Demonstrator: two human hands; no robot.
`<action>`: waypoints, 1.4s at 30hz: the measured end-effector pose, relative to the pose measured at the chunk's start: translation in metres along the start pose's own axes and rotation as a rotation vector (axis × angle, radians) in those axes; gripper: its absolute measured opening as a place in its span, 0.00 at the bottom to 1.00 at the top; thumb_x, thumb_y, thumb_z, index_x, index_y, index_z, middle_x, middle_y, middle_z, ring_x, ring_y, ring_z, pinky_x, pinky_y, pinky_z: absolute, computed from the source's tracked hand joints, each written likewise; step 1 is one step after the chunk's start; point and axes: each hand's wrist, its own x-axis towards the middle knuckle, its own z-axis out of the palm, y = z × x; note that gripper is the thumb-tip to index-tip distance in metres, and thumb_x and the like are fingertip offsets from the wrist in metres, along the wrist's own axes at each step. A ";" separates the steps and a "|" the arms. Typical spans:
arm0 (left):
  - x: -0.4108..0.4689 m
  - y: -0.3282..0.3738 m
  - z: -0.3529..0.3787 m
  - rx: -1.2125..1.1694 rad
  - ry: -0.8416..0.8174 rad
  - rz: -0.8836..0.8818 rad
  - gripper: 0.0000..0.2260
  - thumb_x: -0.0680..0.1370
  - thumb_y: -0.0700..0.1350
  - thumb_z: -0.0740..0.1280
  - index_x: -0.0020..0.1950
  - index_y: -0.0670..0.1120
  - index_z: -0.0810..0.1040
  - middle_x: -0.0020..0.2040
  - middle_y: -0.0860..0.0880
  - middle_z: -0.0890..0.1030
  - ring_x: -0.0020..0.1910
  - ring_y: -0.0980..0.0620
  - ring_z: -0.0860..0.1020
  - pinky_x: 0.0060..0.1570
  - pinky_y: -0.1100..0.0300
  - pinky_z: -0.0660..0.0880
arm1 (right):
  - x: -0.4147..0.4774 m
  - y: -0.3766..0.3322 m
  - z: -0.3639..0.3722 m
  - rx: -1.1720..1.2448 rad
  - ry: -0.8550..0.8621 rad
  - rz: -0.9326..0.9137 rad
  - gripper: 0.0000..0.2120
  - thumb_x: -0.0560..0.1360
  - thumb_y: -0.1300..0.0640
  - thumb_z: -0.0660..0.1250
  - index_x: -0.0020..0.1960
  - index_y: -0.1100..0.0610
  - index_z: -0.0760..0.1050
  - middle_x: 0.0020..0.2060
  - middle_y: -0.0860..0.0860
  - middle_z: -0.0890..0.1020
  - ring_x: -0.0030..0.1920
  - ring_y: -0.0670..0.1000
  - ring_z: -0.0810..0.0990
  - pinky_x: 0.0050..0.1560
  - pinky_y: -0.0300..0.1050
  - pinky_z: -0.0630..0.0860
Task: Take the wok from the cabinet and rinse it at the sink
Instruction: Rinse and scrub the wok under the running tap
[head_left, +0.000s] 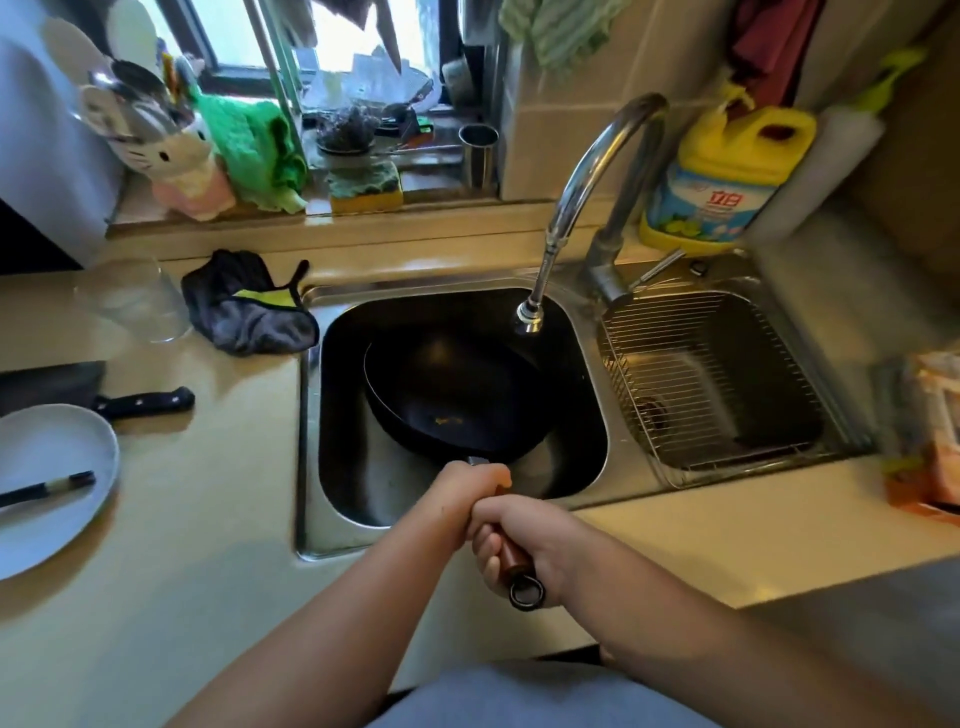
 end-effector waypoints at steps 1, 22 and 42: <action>0.003 0.002 0.002 0.010 0.004 -0.011 0.07 0.66 0.46 0.69 0.35 0.43 0.78 0.27 0.48 0.76 0.27 0.49 0.75 0.28 0.62 0.67 | 0.001 -0.004 -0.001 0.003 0.008 0.007 0.09 0.71 0.67 0.61 0.34 0.58 0.70 0.22 0.48 0.71 0.18 0.43 0.69 0.18 0.33 0.67; 0.037 0.002 0.016 -0.299 -0.137 -0.184 0.08 0.75 0.37 0.67 0.36 0.39 0.76 0.24 0.45 0.77 0.21 0.50 0.76 0.24 0.62 0.74 | 0.008 -0.044 -0.056 -0.515 -0.111 -0.052 0.13 0.76 0.47 0.67 0.49 0.57 0.73 0.26 0.49 0.77 0.25 0.47 0.77 0.30 0.41 0.79; -0.030 -0.026 0.008 -0.511 -0.001 -0.165 0.10 0.80 0.42 0.63 0.55 0.35 0.77 0.38 0.43 0.82 0.25 0.51 0.79 0.21 0.64 0.75 | -0.004 -0.303 -0.173 -0.091 0.447 -0.759 0.08 0.77 0.49 0.66 0.50 0.54 0.74 0.41 0.52 0.80 0.39 0.47 0.79 0.36 0.39 0.78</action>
